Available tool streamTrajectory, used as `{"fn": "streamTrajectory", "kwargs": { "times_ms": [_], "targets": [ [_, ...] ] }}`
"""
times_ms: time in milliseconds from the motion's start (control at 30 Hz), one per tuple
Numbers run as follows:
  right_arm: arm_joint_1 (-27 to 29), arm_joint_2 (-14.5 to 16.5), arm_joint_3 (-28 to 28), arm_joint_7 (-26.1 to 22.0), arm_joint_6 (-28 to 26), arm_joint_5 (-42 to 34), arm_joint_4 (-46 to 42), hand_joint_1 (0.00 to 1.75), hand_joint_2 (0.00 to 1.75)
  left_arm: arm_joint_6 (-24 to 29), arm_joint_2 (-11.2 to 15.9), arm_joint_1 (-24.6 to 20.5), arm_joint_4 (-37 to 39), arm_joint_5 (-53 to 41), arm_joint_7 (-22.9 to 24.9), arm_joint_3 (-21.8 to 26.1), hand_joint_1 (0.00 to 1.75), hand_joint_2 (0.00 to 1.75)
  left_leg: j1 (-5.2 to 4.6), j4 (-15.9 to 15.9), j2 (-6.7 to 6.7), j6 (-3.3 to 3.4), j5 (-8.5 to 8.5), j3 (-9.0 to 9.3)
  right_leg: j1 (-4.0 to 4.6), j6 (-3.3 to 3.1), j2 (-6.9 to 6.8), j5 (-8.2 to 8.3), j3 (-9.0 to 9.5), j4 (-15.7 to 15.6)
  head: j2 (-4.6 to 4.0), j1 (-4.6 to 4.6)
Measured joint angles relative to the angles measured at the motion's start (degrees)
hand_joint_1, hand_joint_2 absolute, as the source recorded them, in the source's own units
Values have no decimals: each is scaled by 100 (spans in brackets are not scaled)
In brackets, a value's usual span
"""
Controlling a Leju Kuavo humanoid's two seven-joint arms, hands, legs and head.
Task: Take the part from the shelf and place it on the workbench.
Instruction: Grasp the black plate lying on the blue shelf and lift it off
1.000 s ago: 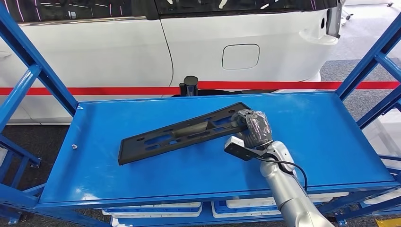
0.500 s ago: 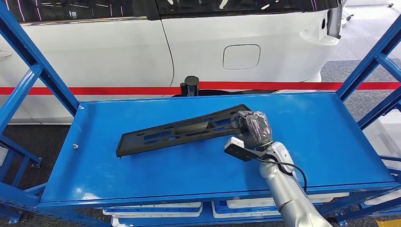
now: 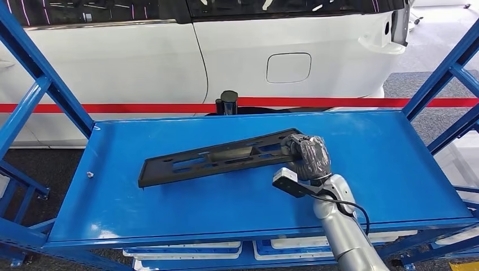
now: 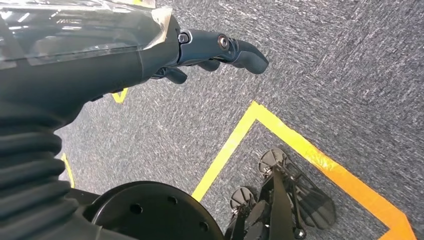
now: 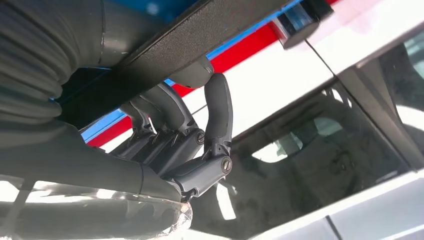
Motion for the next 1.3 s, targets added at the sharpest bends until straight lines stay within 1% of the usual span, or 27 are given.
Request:
{"fn": "streamTrajectory", "kwargs": {
  "times_ms": [200, 300, 633, 800, 867, 1000, 1167, 1300],
  "targets": [
    [214, 8, -1, -6, 56, -102, -390, 175, 175, -1, 0, 7, -1, -13, 14, -7, 0, 175, 1, 0, 2, 0, 0, -9, 0, 0, 0, 0, -11, 0, 1, 0],
    [364, 13, -2, -75, 215, -446, -655, 175, 175, -1, 0, 11, -1, -12, 15, -7, 0, 175, 1, 0, 1, -1, 0, -16, 1, 0, 0, 0, -17, 0, 1, 1],
    [1359, 142, 4, -361, 1403, -3091, -2451, 175, 175, 66, 0, 19, -1, 87, 56, -1, 0, 175, 1, 0, -1, -2, 4, -67, 0, -1, -5, 1, -64, 1, 0, -1],
    [1722, 199, -47, -504, 2205, -4712, -3288, 175, 175, 69, 0, 19, 0, 101, 166, 7, 0, 175, 1, 0, -1, -2, 3, -77, 0, -1, -6, 1, -74, 1, 0, -1],
    [1835, 241, -90, -528, 2413, -5140, -3550, 175, 175, 69, 0, 19, 0, 101, 198, 7, 0, 175, 0, 0, 0, -2, 3, -81, 0, -1, -6, 1, -77, 1, -1, -1],
    [2016, 334, -185, -567, 2481, -5437, -3913, 175, 175, 68, 0, 20, 0, 79, 224, 5, 0, 175, 0, 0, 0, -2, 3, -82, -1, -1, -5, 1, -79, 1, 1, 0],
    [2129, 493, -313, -586, 2342, -5604, -4182, 175, 175, 37, -1, 20, -1, -7, 267, 1, 0, 175, -2, 3, 0, -1, 2, -82, -3, 1, -6, 3, -78, 0, 1, -1],
    [2150, 583, -394, -587, 2231, -5676, -4253, 175, 175, -63, 2, 20, -1, -66, 304, -10, 0, 175, -26, 13, -1, 14, -6, -90, -24, 7, -5, 6, -77, -4, 1, -2]
  ]
}}
